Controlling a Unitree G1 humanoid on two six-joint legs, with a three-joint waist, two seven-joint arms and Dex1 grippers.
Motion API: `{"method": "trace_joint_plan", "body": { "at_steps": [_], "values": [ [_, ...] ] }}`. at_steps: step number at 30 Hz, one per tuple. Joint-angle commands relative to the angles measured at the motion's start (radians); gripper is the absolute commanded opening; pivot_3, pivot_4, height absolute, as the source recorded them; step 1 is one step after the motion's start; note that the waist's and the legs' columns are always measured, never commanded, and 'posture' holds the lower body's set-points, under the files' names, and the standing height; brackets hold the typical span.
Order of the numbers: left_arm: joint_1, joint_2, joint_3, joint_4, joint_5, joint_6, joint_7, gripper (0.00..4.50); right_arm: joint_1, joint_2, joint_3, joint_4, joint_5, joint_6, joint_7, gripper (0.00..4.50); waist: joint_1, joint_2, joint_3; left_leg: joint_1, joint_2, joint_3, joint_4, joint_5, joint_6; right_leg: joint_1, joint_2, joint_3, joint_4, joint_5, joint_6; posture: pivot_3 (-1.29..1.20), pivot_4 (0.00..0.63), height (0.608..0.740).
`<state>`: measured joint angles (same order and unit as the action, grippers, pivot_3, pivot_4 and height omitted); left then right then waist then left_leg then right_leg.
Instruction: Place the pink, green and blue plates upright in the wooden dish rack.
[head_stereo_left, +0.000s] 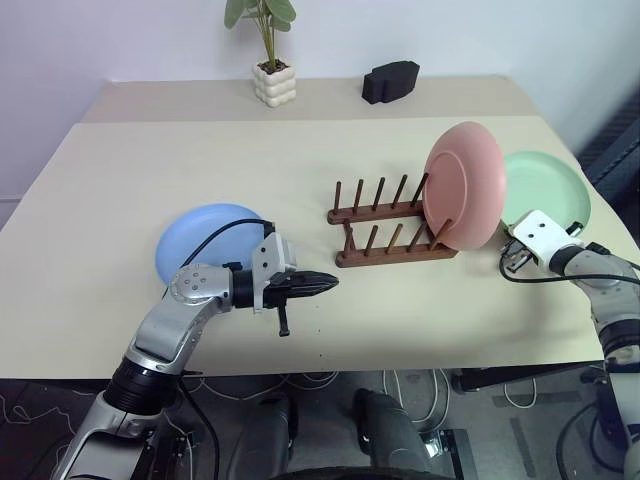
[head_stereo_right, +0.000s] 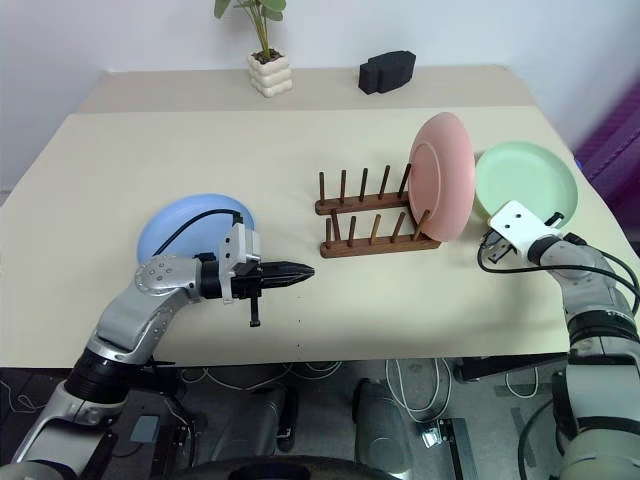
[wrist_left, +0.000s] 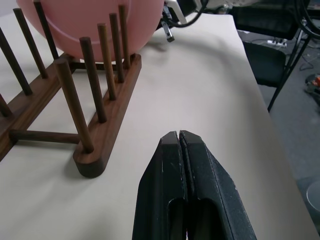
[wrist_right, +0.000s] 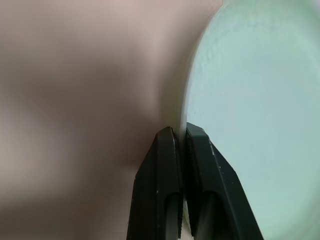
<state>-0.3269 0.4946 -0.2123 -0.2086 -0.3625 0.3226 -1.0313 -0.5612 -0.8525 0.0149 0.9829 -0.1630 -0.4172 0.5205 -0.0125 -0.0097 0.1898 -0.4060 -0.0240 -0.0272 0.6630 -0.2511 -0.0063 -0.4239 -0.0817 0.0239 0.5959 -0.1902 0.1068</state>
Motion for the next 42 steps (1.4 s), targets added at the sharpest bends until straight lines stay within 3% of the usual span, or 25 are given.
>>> {"method": "trace_joint_plan", "body": {
  "at_steps": [1,5,10,16,20,26,31,42],
  "values": [
    [-0.011,-0.005,0.008,-0.025,-0.018,-0.005,-0.006,0.00,0.075,-0.063,-0.076,-0.121,0.018,0.007,-0.081,0.05,0.001,0.000,0.000,0.000,0.000,0.000,0.000,0.000,0.000,0.000,0.000,0.000,0.000,0.000,0.000,0.00,0.150,0.736],
    [-0.023,-0.016,-0.003,-0.017,-0.022,0.002,-0.015,0.00,0.257,-0.148,-0.285,-0.455,0.029,0.116,-0.228,0.05,0.001,0.004,0.000,-0.001,-0.001,0.000,0.000,0.000,0.000,-0.001,-0.001,0.001,0.000,0.000,0.001,0.00,0.150,0.736],
    [-0.044,-0.020,-0.011,0.002,-0.021,0.004,-0.031,0.00,0.302,-0.166,-0.457,-0.790,0.134,0.271,-0.197,0.05,-0.010,0.004,0.000,0.001,0.000,0.001,0.000,0.000,0.000,-0.001,0.001,0.001,0.002,0.000,0.000,0.00,0.150,0.736],
    [-0.059,-0.025,-0.009,0.034,-0.012,-0.012,-0.051,0.00,0.159,-0.137,-0.469,-1.133,0.487,0.484,-0.025,0.05,-0.003,0.004,0.000,0.001,0.002,0.001,0.000,0.000,0.000,-0.001,0.002,0.001,0.002,0.000,0.000,0.00,0.150,0.736],
    [-0.047,-0.025,-0.007,0.030,-0.009,-0.020,-0.047,0.00,0.082,-0.080,-0.437,-1.355,0.901,0.725,0.065,0.05,0.004,0.003,0.001,-0.001,0.003,-0.001,0.000,0.000,0.001,-0.001,0.001,0.001,0.001,0.000,0.000,0.00,0.150,0.736],
    [-0.018,-0.020,0.002,0.021,-0.005,-0.029,-0.034,0.00,0.146,-0.031,-0.431,-1.497,1.379,0.987,0.101,0.05,0.012,0.002,0.001,-0.002,0.003,-0.003,0.000,0.000,0.001,-0.001,-0.001,0.000,0.000,0.000,0.000,0.00,0.150,0.736],
    [0.001,-0.015,0.007,0.009,-0.007,-0.031,-0.029,0.00,0.199,0.054,-0.389,-1.469,1.560,1.086,0.056,0.05,0.017,0.002,0.001,-0.001,0.003,-0.003,0.000,-0.001,0.001,-0.002,-0.001,0.000,0.000,0.000,0.000,0.00,0.150,0.736],
    [-0.014,-0.012,0.007,0.004,-0.007,-0.020,-0.024,0.00,0.193,0.115,-0.355,-1.317,1.547,1.157,0.048,0.05,0.021,0.002,0.001,-0.002,0.003,-0.002,0.000,-0.001,0.001,-0.002,-0.001,0.000,0.000,0.000,0.000,0.00,0.150,0.736]
  ]
}}
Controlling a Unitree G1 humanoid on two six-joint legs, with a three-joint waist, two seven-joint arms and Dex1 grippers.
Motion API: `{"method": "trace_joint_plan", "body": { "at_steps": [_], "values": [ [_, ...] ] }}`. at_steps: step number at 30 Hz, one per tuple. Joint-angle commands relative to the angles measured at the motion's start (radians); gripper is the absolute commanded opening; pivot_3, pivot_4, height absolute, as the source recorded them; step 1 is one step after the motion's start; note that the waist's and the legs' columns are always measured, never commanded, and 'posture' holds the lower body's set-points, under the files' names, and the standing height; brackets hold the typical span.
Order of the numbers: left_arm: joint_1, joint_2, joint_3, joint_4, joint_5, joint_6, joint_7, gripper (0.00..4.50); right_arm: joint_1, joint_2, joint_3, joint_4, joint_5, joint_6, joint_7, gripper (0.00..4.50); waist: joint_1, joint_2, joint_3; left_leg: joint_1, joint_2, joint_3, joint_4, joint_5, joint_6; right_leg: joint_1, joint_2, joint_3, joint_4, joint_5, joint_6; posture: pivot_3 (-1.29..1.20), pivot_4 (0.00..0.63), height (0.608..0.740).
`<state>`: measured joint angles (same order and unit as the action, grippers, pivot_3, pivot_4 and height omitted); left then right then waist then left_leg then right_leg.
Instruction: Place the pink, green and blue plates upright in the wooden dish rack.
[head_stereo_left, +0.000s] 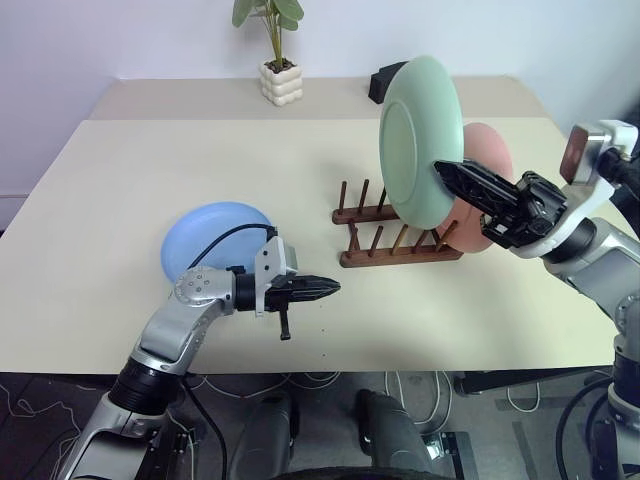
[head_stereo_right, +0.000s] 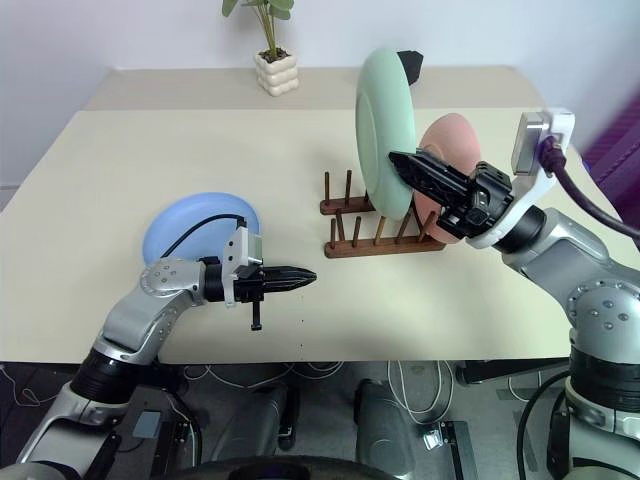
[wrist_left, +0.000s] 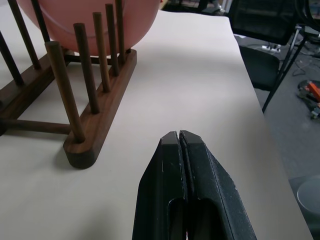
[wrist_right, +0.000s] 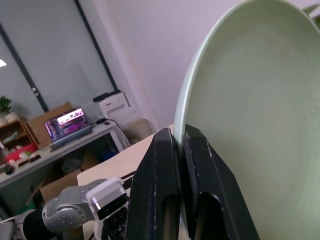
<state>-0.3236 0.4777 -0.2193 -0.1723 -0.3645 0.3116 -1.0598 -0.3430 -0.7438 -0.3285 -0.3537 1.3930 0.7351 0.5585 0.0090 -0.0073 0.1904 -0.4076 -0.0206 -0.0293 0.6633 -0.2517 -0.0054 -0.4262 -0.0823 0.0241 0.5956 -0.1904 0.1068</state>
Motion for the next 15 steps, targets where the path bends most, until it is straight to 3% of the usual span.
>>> {"method": "trace_joint_plan", "body": {
  "at_steps": [1,15],
  "values": [
    [-0.019,0.004,0.014,-0.030,-0.004,-0.009,0.005,0.00,-0.026,0.011,-0.008,0.032,-0.014,0.008,0.015,0.05,0.000,0.000,0.000,0.000,0.000,0.000,0.000,0.000,0.000,0.000,0.000,0.000,0.000,0.000,0.000,0.00,0.150,0.736],
    [-0.010,0.007,0.015,-0.037,-0.005,-0.011,0.019,0.00,-0.059,0.053,-0.011,0.152,-0.075,0.037,0.055,0.05,0.000,0.000,0.000,0.000,0.000,0.001,0.000,0.000,0.000,0.000,0.000,0.000,0.000,0.000,0.000,0.00,0.150,0.736]
  ]
}}
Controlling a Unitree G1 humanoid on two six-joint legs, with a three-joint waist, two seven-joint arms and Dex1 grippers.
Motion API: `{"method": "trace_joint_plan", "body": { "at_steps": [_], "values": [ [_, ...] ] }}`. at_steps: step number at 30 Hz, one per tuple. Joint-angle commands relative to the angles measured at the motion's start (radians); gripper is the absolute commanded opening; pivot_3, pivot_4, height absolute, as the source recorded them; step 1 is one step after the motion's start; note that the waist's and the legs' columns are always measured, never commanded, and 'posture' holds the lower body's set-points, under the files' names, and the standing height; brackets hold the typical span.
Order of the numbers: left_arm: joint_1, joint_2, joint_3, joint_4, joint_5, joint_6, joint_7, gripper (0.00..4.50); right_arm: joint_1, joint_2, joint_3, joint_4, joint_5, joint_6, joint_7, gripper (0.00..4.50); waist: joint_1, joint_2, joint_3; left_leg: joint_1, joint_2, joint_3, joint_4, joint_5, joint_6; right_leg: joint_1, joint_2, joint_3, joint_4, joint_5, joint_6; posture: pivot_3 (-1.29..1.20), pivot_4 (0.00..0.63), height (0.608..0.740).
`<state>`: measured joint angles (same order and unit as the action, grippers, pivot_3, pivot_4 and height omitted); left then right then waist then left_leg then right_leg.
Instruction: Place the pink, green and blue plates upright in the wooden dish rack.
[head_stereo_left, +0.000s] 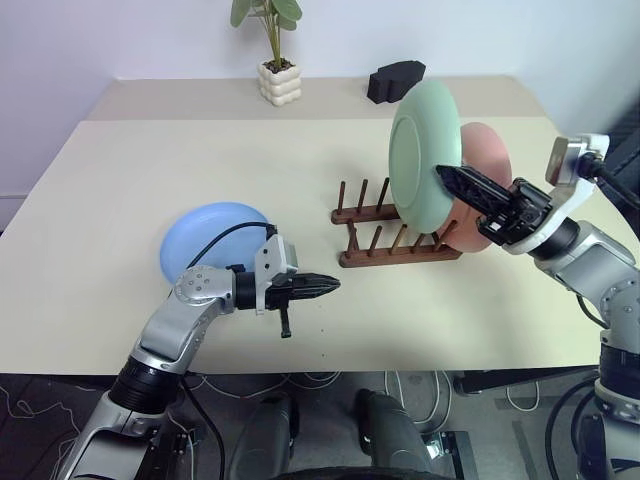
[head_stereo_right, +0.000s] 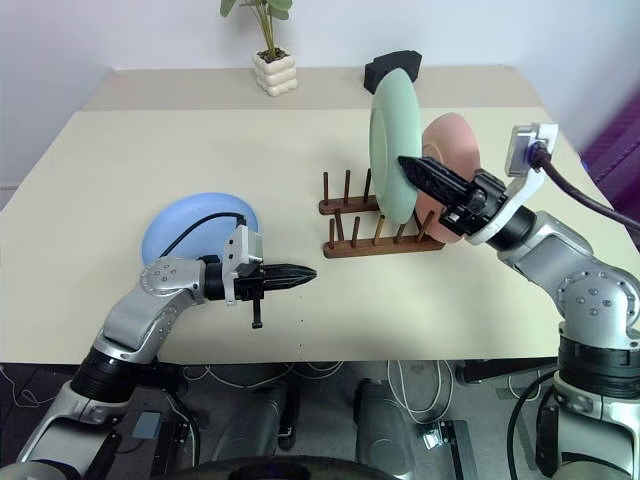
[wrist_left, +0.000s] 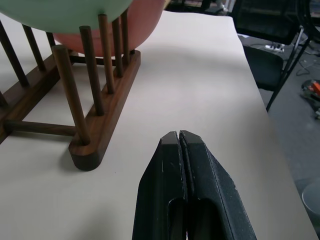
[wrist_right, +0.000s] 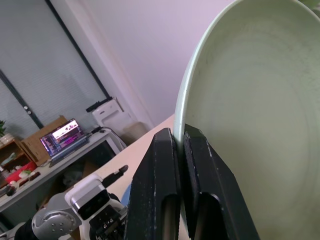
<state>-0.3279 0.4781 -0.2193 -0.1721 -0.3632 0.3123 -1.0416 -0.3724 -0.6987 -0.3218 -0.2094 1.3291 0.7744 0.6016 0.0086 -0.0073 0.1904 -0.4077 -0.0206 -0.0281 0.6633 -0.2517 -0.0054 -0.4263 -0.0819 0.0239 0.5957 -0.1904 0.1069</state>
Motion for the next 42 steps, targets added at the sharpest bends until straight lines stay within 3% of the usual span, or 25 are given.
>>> {"method": "trace_joint_plan", "body": {
  "at_steps": [1,7,10,17,31,37,42],
  "values": [
    [-0.007,0.007,0.016,-0.035,-0.006,-0.013,0.001,0.00,-0.035,0.013,-0.022,0.019,-0.016,-0.003,0.009,0.05,0.000,0.000,0.000,0.000,0.000,0.000,0.000,0.000,0.000,0.000,0.000,0.000,0.000,0.000,0.000,0.00,0.150,0.736],
    [-0.004,0.007,0.016,-0.043,-0.006,-0.008,0.008,0.00,-0.041,0.027,-0.029,0.043,-0.042,-0.004,0.031,0.05,-0.001,0.000,0.000,0.000,0.000,0.001,0.000,0.000,0.000,0.000,0.000,0.000,0.000,0.000,0.000,0.00,0.150,0.736],
    [-0.003,0.007,0.017,-0.050,-0.007,-0.002,0.013,0.00,-0.047,0.034,-0.035,0.050,-0.055,-0.010,0.031,0.88,-0.001,0.000,0.000,0.000,0.000,0.001,0.000,0.000,0.000,0.000,0.000,0.000,0.000,0.000,0.000,0.00,0.150,0.736],
    [-0.004,0.008,0.017,-0.068,-0.012,0.012,0.024,0.00,-0.055,0.038,-0.040,0.042,-0.097,-0.024,0.023,4.47,-0.001,0.000,0.000,0.000,0.000,0.001,0.000,0.000,0.000,0.000,0.000,0.000,0.000,0.000,0.000,0.00,0.150,0.736],
    [-0.007,0.008,0.016,-0.058,-0.013,0.010,0.018,0.00,-0.045,-0.047,-0.056,-0.169,-0.245,-0.052,-0.003,4.47,-0.001,0.000,0.000,0.000,0.000,0.001,0.000,0.000,0.000,-0.001,0.000,0.000,0.000,0.000,0.000,0.00,0.150,0.736],
    [-0.008,0.010,0.018,-0.060,-0.010,0.008,0.020,0.00,-0.068,-0.128,-0.054,-0.216,-0.389,-0.131,0.023,4.47,0.000,0.000,0.000,-0.001,0.000,0.001,0.000,0.000,0.000,-0.001,0.000,0.000,0.000,0.000,0.000,0.00,0.150,0.736],
    [-0.012,0.009,0.039,-0.039,-0.009,0.002,0.036,0.00,-0.113,-0.194,0.100,-0.301,-0.547,-0.177,0.083,4.47,-0.004,0.000,0.000,-0.001,0.000,0.001,0.000,0.000,0.000,-0.001,0.000,0.000,0.000,0.000,0.000,0.00,0.150,0.736]
  ]
}}
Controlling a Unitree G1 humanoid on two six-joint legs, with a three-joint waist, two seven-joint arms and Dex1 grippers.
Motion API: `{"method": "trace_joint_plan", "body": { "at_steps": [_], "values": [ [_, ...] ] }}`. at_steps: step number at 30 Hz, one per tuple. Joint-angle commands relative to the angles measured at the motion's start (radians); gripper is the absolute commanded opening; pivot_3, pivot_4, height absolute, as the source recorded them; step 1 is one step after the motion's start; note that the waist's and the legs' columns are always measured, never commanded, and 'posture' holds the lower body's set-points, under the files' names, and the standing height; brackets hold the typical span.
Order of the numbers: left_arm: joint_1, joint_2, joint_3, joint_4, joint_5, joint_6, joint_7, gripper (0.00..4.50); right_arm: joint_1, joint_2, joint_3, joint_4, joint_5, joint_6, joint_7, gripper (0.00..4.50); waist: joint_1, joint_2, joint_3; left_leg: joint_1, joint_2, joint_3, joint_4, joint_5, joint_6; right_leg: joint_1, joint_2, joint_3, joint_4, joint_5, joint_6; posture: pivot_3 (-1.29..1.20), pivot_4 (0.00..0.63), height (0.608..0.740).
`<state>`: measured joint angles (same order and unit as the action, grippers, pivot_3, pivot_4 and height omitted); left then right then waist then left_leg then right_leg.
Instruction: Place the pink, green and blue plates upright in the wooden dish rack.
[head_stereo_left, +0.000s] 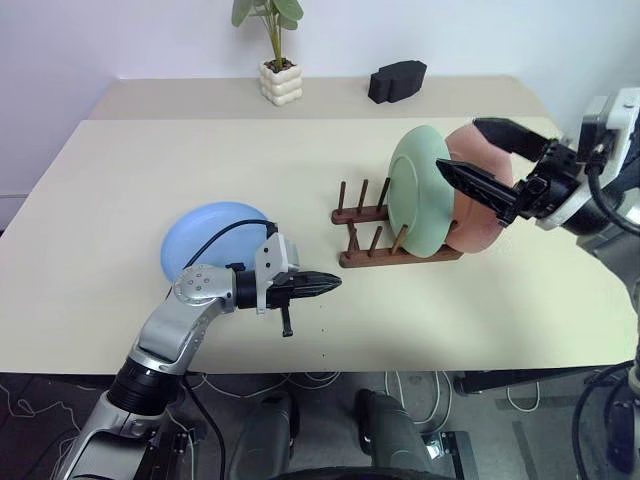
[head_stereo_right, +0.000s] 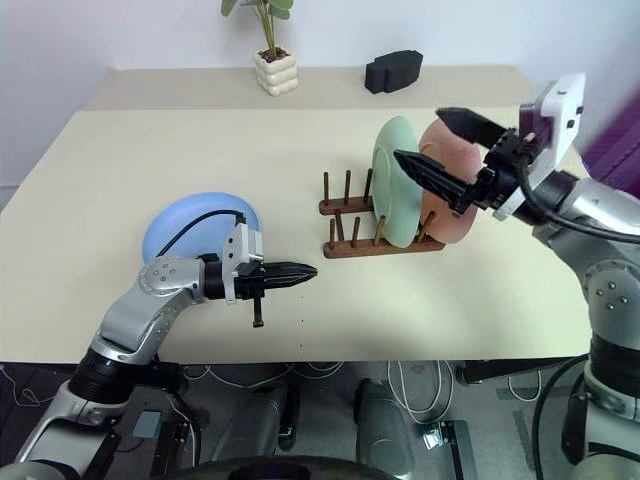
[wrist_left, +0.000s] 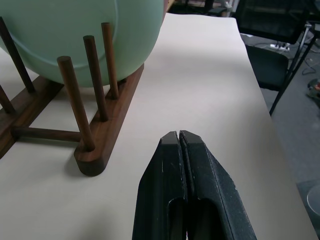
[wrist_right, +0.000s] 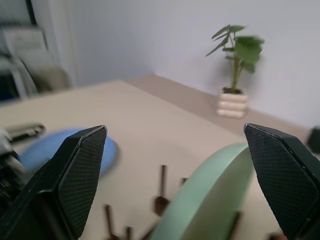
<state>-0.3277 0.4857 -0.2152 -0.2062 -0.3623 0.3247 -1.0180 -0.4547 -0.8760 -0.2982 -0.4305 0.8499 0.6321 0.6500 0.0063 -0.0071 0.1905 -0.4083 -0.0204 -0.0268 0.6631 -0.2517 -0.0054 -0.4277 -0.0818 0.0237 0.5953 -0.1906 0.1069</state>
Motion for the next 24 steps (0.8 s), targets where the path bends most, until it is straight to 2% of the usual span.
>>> {"method": "trace_joint_plan", "body": {
  "at_steps": [1,2,5,6,9,12,15,17,20,24],
  "values": [
    [-0.012,0.002,0.040,-0.002,-0.013,-0.007,0.016,0.00,-0.036,-0.017,0.107,-0.092,-0.089,-0.040,0.043,4.47,-0.004,0.000,0.000,0.000,0.000,0.000,0.000,0.000,0.000,0.000,0.000,0.000,0.000,0.000,0.000,0.00,0.150,0.736],
    [-0.013,0.002,0.050,0.004,-0.015,-0.001,0.027,0.00,-0.042,-0.010,0.142,-0.103,-0.110,-0.044,0.052,4.47,-0.005,0.000,0.000,0.000,0.000,0.000,0.000,0.000,0.000,0.000,0.001,0.000,0.000,0.000,0.000,0.00,0.150,0.736],
    [-0.022,-0.003,0.149,0.033,-0.046,0.040,0.113,0.82,-0.089,0.079,0.330,-0.116,-0.220,-0.050,0.022,4.50,-0.012,-0.001,0.000,0.000,0.001,-0.001,0.000,0.000,0.000,0.000,0.000,-0.001,0.000,0.000,0.000,0.00,0.150,0.736],
    [-0.022,-0.003,0.176,0.036,-0.057,0.044,0.131,1.23,-0.101,0.107,0.373,-0.111,-0.250,-0.048,0.011,4.50,-0.017,-0.001,0.000,0.000,0.000,-0.001,0.000,0.000,0.000,0.000,0.000,-0.001,0.000,0.000,0.000,0.00,0.150,0.736],
    [-0.004,0.029,0.278,0.044,-0.069,0.053,0.182,2.83,-0.117,0.197,0.498,-0.081,-0.370,-0.072,-0.022,4.50,-0.020,-0.001,0.000,-0.001,0.000,-0.003,-0.001,0.000,0.000,-0.002,0.000,-0.001,0.001,0.000,0.000,0.00,0.150,0.736],
    [0.017,0.077,0.347,0.070,-0.044,0.052,0.227,4.38,-0.124,0.271,0.568,-0.054,-0.442,-0.090,-0.038,4.50,-0.020,-0.001,0.001,-0.001,0.000,-0.003,-0.001,0.000,0.000,-0.002,0.000,-0.001,0.001,0.000,0.000,0.00,0.150,0.736],
    [0.029,0.156,0.399,0.158,0.082,0.035,0.357,4.45,-0.129,0.346,0.617,-0.017,-0.498,-0.111,-0.046,4.50,-0.019,-0.002,0.000,-0.001,0.000,-0.003,-0.001,0.000,0.000,-0.002,0.000,-0.001,0.001,0.000,0.000,0.00,0.150,0.736],
    [0.022,0.191,0.439,0.222,0.118,0.056,0.427,4.45,-0.133,0.383,0.622,0.014,-0.523,-0.119,-0.050,4.50,-0.019,-0.002,0.000,-0.001,-0.001,-0.003,-0.001,0.000,0.000,-0.002,0.000,-0.001,0.002,0.000,0.000,0.00,0.150,0.736],
    [0.003,0.207,0.492,0.277,0.119,0.141,0.508,4.45,-0.137,0.411,0.624,0.054,-0.567,-0.146,-0.048,4.50,-0.017,-0.002,0.001,-0.001,-0.001,-0.003,-0.001,0.000,0.000,-0.002,0.000,-0.001,0.002,0.001,0.001,0.00,0.150,0.736],
    [0.005,0.210,0.538,0.232,0.053,0.351,0.541,4.45,-0.136,0.447,0.632,0.093,-0.606,-0.179,-0.041,4.50,-0.019,-0.004,0.001,-0.001,-0.001,-0.004,-0.001,0.000,0.000,-0.002,0.000,-0.002,0.002,0.002,0.003,0.00,0.150,0.736]
  ]
}}
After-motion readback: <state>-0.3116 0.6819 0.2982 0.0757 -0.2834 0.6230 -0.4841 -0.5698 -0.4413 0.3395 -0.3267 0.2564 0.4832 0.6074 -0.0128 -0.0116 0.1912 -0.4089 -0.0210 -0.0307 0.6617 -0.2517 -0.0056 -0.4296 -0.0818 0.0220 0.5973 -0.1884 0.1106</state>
